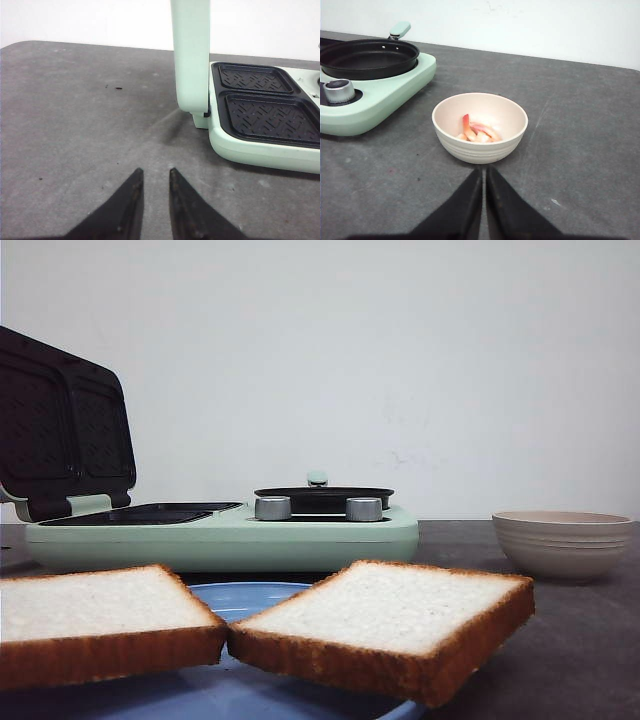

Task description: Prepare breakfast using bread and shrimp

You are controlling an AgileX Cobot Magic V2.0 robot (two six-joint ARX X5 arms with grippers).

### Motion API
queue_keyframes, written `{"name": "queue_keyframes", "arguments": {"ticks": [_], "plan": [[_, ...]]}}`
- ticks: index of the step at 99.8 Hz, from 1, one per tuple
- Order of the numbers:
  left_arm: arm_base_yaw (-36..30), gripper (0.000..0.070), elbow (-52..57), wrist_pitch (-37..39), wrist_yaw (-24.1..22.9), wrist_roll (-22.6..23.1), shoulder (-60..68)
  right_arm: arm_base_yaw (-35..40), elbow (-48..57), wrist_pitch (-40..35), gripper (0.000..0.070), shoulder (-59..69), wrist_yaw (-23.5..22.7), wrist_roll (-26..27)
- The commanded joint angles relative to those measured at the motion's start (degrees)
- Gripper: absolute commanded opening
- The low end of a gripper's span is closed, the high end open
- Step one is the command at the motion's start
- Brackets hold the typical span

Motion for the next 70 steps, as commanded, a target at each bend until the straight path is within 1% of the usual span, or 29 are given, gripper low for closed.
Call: {"name": "queue_keyframes", "arguments": {"ticks": [1,28,38,47,70], "plan": [[0.0,0.0,-1.05,-0.13,-0.13,-0.37,-0.04,0.07,-0.13,0.15,0.0005,-0.09,0.02,-0.26],[0.0,0.0,-1.05,-0.04,-0.11,-0.46,-0.04,0.07,-0.13,0.17,0.0005,-0.09,-0.02,0.0],[0.0,0.0,-1.05,-0.04,-0.11,-2.16,-0.04,0.07,-0.13,0.57,0.0005,-0.09,0.0,0.04],[0.0,0.0,-1.05,-0.09,-0.09,-4.59,-0.04,0.07,-0.13,0.81,0.0005,-0.09,0.07,0.02],[0.0,0.0,-1.05,-0.07,-0.04,-4.74,-0.04,0.02,-0.13,4.09,0.0005,-0.09,-0.04,0.04]]}}
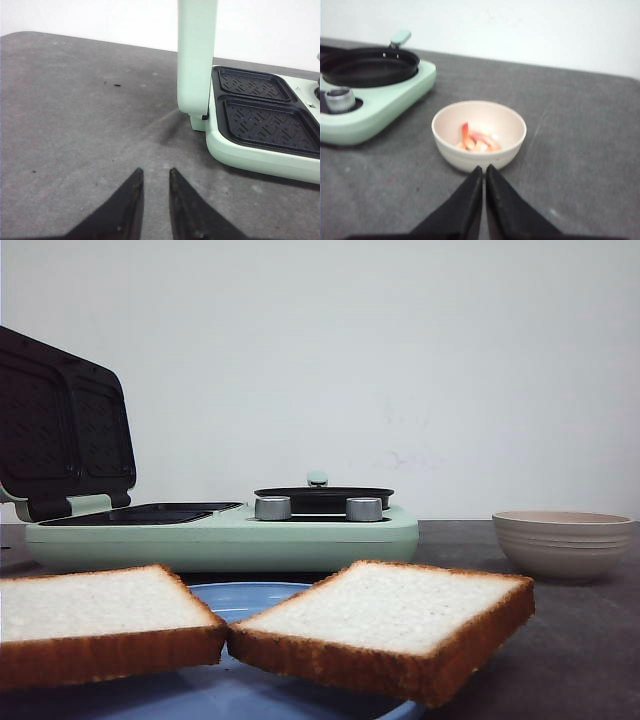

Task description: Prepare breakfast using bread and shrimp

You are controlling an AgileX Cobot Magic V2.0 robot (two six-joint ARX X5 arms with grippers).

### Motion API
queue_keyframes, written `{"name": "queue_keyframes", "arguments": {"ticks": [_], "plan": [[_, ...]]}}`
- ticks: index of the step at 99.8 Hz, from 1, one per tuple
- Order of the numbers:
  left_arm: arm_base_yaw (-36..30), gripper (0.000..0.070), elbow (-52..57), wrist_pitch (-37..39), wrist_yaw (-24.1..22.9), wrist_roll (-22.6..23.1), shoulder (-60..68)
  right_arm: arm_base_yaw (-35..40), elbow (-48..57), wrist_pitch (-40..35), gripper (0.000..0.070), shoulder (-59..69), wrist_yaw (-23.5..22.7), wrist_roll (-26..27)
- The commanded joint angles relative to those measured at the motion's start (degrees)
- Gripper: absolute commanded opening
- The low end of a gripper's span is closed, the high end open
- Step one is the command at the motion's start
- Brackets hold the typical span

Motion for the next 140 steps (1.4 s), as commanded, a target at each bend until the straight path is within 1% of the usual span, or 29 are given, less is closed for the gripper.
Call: {"name": "queue_keyframes", "arguments": {"ticks": [1,15,25,33,43,52,59,65,76,87,105,110,125,133,140], "plan": [[0.0,0.0,-1.05,-0.09,-0.04,-0.5,-0.04,0.02,-0.13,1.38,0.0005,-0.09,-0.02,0.02],[0.0,0.0,-1.05,-0.09,-0.04,-0.52,-0.04,0.02,-0.13,1.49,0.0005,-0.09,-0.04,0.17],[0.0,0.0,-1.05,-0.09,-0.04,-1.29,-0.04,0.02,-0.13,1.49,0.0005,-0.09,-0.09,1.64],[0.0,0.0,-1.03,-0.04,-0.04,-3.78,-0.04,0.02,-0.13,1.51,0.0005,-0.09,-0.07,5.81],[0.0,0.0,-0.68,0.35,-0.07,-8.7,-0.04,0.02,-0.09,2.03,0.0004,-0.09,0.15,11.91],[0.0,0.0001,0.57,0.28,0.02,-12.33,-0.02,0.02,0.57,2.8,0.0004,-0.09,2.75,16.57],[0.0,0.0003,2.36,-0.02,0.7,-13.44,0.07,0.02,2.58,1.31,0.0003,-0.09,5.03,19.65],[0.0,0.0004,4.59,-0.9,1.51,-13.51,0.46,0.02,5.27,-1.6,0.0003,0.13,6.14,20.98],[0.0,0.0004,10.62,-2.82,2.47,-13.51,3.72,0.02,11.1,-6.93,0.0003,3.08,6.43,21.77],[0.0,0.0004,18.86,-6.71,4.24,-12.9,11.04,0.02,17.62,-11.21,0.0003,9.42,6.12,22.93],[0.0,0.0004,32.89,-18.05,8.33,-7.34,25.29,0.02,28.63,-19.21,0.0003,21.66,3.83,22.49],[0.0,0.0004,35.74,-20.41,9.38,-6.58,28.3,0.02,30.93,-20.46,0.0003,24.26,3.85,21.97],[0.0,0.0004,40.04,-24.9,10.21,-6.64,32.89,0.02,34.21,-20.37,0.0003,27.85,3.87,19.21],[0.0,0.0004,40.11,-25.9,10.86,-6.67,33.11,0.02,34.38,-21.07,0.0003,27.82,3.74,19.21],[0.0,0.0003,40.11,-27.04,10.91,-6.67,33.09,0.02,34.38,-22.14,0.0003,27.61,2.62,19.15]]}}
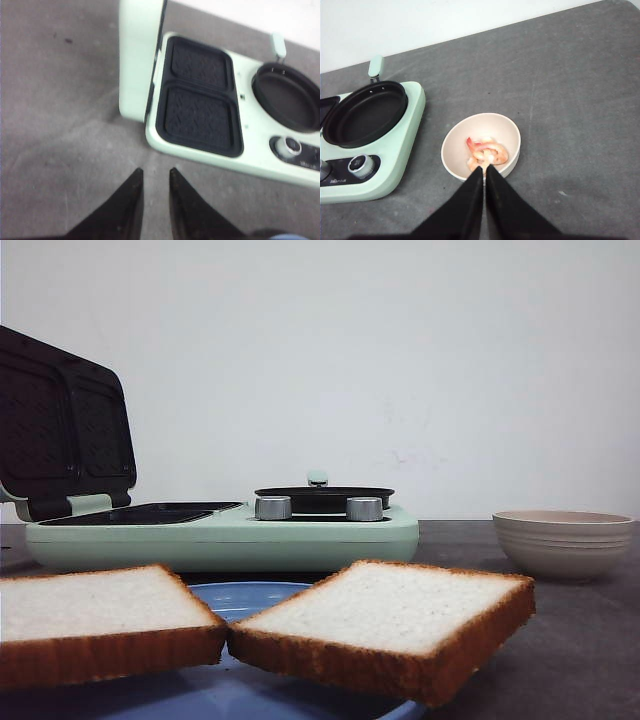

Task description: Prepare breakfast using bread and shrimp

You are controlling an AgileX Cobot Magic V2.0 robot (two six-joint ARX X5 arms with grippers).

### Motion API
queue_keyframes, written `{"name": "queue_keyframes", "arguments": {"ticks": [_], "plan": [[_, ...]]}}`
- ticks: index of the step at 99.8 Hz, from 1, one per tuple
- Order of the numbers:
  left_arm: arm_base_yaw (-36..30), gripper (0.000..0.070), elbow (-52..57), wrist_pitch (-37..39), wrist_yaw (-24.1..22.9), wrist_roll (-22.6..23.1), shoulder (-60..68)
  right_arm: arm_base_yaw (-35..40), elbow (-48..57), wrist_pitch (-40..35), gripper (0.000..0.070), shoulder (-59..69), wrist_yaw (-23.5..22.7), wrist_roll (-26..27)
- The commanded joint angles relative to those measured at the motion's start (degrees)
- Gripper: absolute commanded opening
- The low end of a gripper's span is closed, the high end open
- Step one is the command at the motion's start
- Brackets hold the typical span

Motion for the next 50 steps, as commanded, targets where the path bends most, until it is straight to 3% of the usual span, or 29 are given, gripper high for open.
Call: {"name": "queue_keyframes", "arguments": {"ticks": [1,14,20,36,40,50], "plan": [[0.0,0.0004,0.83,-0.52,0.22,0.72,0.04,0.02,0.87,-0.5,0.0003,-0.07,-0.9,-0.9],[0.0,0.0007,0.83,-3.63,1.51,0.72,0.07,0.02,0.87,-4.15,0.0003,-0.04,-3.43,-1.05],[0.0,0.005,0.83,-5.33,3.45,0.76,0.28,0.02,0.87,-5.88,0.0004,0.11,-5.01,-1.25],[0.0,0.0284,0.83,-10.03,11.96,1.46,2.75,0.02,0.87,-8.11,0.0016,1.33,-10.91,-2.1],[0.0,0.0308,0.83,-11.23,13.81,1.68,3.78,0.02,0.87,-8.5,0.0059,1.6,-12.96,-2.12],[0.0,0.038,0.83,-14.19,17.25,2.93,6.93,0.02,0.87,-9.42,0.0288,2.38,-16.72,-2.08]]}}
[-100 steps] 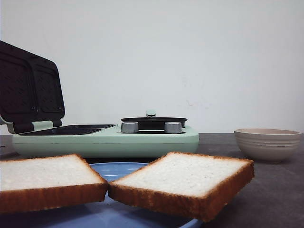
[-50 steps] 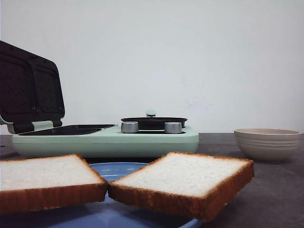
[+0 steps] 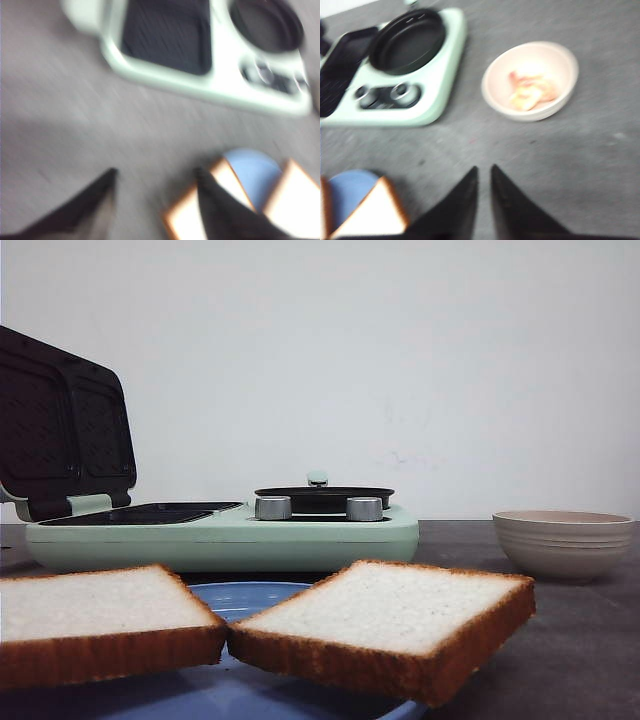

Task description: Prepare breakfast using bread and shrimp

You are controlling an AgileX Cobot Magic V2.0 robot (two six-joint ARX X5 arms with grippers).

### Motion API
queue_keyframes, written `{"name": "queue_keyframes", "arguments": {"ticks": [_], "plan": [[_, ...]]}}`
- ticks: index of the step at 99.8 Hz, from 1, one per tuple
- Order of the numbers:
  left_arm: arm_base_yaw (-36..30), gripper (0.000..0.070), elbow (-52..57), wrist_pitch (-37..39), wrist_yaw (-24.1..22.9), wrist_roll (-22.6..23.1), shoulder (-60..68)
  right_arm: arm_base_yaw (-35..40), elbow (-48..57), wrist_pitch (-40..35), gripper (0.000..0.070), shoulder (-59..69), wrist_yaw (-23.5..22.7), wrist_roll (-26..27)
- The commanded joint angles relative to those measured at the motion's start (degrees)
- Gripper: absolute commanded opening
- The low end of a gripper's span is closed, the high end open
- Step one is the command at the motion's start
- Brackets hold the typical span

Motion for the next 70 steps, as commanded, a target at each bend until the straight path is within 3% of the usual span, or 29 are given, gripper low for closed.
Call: {"name": "queue_keyframes", "arguments": {"ticks": [1,6,11,39,70], "plan": [[0.0,0.039,0.83,-1.4,2.1,1.97,2.19,0.02,0.85,-0.28,0.0308,0.72,-2.25,-0.5],[-0.02,0.0439,0.83,-2.95,2.86,2.64,4.11,0.02,0.85,-0.57,0.0393,1.11,-3.63,-0.48],[-0.07,0.0451,0.83,-4.35,3.43,3.89,6.14,0.02,0.85,-0.79,0.0427,1.44,-5.07,-0.48],[-2.27,0.0451,0.83,-6.03,9.38,5.22,16.17,0.02,0.85,-1.66,0.0427,1.68,-7.3,-0.52],[-7.37,0.0451,0.81,-5.81,9.64,5.81,24.74,0.02,0.85,-1.73,0.0427,1.68,-8.79,-0.63]]}}
